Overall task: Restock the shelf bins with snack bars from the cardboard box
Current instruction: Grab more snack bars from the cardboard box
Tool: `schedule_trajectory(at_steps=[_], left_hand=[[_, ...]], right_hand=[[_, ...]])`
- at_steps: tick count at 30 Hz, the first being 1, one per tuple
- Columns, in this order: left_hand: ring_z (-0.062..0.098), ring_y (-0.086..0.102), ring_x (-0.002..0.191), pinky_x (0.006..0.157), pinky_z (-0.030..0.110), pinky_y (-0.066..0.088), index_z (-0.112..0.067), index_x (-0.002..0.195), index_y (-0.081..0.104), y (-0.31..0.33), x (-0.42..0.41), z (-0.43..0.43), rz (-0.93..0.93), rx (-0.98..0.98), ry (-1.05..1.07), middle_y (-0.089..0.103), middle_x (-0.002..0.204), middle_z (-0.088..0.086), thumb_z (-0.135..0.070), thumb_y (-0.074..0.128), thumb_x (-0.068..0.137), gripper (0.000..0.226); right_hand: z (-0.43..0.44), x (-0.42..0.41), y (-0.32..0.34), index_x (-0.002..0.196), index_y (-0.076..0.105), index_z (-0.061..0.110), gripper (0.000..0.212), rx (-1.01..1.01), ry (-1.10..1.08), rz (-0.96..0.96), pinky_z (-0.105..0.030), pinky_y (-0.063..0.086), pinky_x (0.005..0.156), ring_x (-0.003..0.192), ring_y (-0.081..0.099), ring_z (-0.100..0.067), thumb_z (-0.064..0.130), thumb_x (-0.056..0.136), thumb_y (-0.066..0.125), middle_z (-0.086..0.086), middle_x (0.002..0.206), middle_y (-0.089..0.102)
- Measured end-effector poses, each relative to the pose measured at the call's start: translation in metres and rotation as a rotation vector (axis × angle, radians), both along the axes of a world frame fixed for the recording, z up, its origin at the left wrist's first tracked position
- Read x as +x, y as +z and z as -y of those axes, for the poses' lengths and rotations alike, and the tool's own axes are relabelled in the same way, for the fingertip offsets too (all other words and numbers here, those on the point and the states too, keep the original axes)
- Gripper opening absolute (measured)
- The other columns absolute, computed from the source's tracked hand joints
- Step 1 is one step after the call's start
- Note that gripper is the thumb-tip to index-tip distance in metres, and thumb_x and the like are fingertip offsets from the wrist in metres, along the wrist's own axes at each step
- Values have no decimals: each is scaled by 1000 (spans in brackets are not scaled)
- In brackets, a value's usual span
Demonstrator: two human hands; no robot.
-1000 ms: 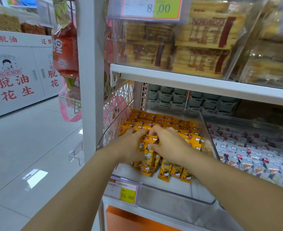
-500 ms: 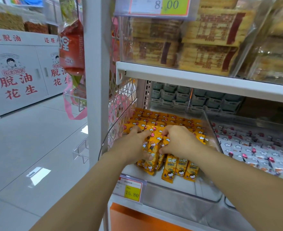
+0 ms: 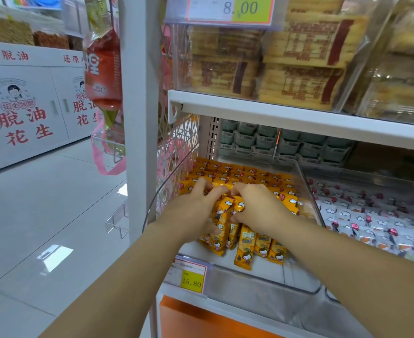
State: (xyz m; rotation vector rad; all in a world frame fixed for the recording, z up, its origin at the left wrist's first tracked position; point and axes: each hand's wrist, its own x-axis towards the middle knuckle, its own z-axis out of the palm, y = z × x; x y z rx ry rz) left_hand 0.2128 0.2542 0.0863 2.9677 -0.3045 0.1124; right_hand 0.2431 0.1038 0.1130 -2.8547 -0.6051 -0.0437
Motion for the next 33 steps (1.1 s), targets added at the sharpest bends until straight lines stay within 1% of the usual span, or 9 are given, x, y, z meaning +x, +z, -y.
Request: schedule_trajectory(at_steps=[2,4,5,8,12,15,20,28,33], left_hand=[[22,57,95,59,26,34,-35,141,23,2,0,1,16,32,-14,24,140,-5,-42,69,83,75],[21,56,100,55,25,31,-33,139,27,2,0,1,9,16,-36,29,139,-8,-42,69,82,71],[19,55,104,57,25,34,-32,138,29,2,0,2,-1,-7,-47,31,139,-9,-40,69,82,70],[17,53,110,76,30,44,-29,135,36,1,1,1,-46,-133,-61,43,136,-10,-34,72,82,65],[18,52,111,80,29,42,-27,135,38,2,4,0,-84,-245,-46,50,132,-5,-30,74,81,65],[19,52,113,77,28,38,-28,137,36,3,4,1,-65,-176,-37,49,134,-6,-32,72,82,65],[23,52,117,80,34,44,-27,138,33,1,5,5,-36,-53,-18,45,137,-4,-34,70,84,66],[28,54,114,73,36,43,-22,137,31,1,9,13,12,59,40,42,137,1,-30,68,86,63],[30,54,113,76,38,47,-18,136,33,3,17,18,-5,55,23,42,135,5,-26,71,84,65]], right_hand=[[0,0,1,130,48,19,61,29,-4,4,-33,48,84,111,55,-25,25,77,78,-6,127,57],[1,0,2,131,48,19,61,25,-10,0,-32,46,83,112,54,-24,24,78,78,-5,129,55],[2,0,3,130,49,19,59,22,-15,-10,-31,46,79,108,56,-24,23,79,77,-6,130,54],[4,0,5,129,51,19,53,3,-35,-34,-29,49,70,90,61,-24,19,81,74,-9,131,52],[5,2,5,126,55,18,46,-56,-32,-14,-30,49,77,105,59,-26,18,83,73,-9,126,56],[5,2,5,125,57,18,42,-79,-30,-12,-30,48,83,112,56,-26,17,85,70,-7,127,56],[6,0,5,126,56,18,40,-106,-22,4,-27,42,76,111,56,-26,13,88,67,-8,125,56],[6,-2,6,125,58,20,37,-103,-28,2,-31,48,84,112,56,-27,14,89,65,-8,124,56],[8,0,6,132,52,20,50,-50,-2,-16,-29,46,84,118,51,-25,17,85,70,-6,131,54]])
